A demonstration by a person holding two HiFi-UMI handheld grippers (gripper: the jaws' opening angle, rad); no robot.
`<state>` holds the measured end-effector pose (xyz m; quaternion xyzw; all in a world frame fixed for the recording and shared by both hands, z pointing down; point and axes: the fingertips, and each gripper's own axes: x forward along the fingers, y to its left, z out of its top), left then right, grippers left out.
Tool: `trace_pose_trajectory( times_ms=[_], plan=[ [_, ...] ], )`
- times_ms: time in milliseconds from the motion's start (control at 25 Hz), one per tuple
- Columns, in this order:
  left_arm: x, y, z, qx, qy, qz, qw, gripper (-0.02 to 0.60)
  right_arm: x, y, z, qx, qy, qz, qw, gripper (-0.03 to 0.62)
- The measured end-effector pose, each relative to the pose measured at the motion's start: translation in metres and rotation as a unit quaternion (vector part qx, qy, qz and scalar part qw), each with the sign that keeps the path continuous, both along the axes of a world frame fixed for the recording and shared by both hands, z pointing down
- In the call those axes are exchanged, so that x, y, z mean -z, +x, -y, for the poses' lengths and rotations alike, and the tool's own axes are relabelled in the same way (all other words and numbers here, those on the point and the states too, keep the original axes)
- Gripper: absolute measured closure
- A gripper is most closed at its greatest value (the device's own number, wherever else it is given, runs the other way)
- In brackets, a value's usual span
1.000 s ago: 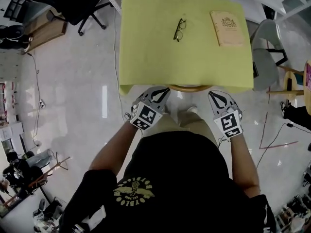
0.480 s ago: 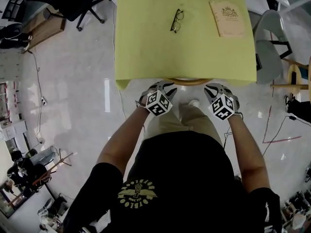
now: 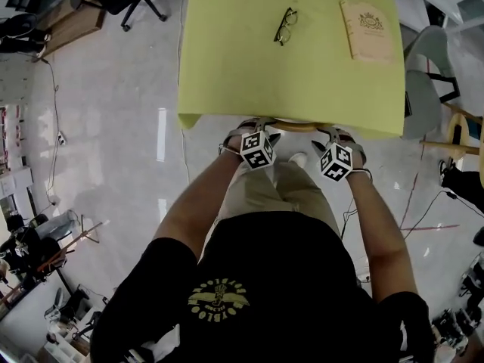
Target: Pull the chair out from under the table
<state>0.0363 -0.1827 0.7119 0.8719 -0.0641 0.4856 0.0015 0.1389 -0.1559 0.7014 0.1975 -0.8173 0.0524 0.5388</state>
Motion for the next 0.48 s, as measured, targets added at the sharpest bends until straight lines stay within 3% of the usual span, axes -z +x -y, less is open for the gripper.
trace_pose_trajectory(
  times_ms=[200, 360, 480],
  plan=[
    [-0.008, -0.001, -0.002, -0.007, -0.005, 0.008, 0.9999, 0.434, -0.017, -0.006, 0.012, 0.003, 0.044, -0.044, 0.998, 0.419],
    [-0.013, -0.002, -0.004, -0.013, -0.01, 0.014, 0.9998, 0.433, -0.041, -0.012, 0.013, 0.036, 0.07, -0.095, 0.992, 0.416],
    [-0.014, -0.001, -0.003, -0.02, -0.011, 0.016, 0.9996, 0.431, -0.058, -0.013, 0.015, 0.037, 0.065, -0.108, 0.991, 0.395]
  ],
)
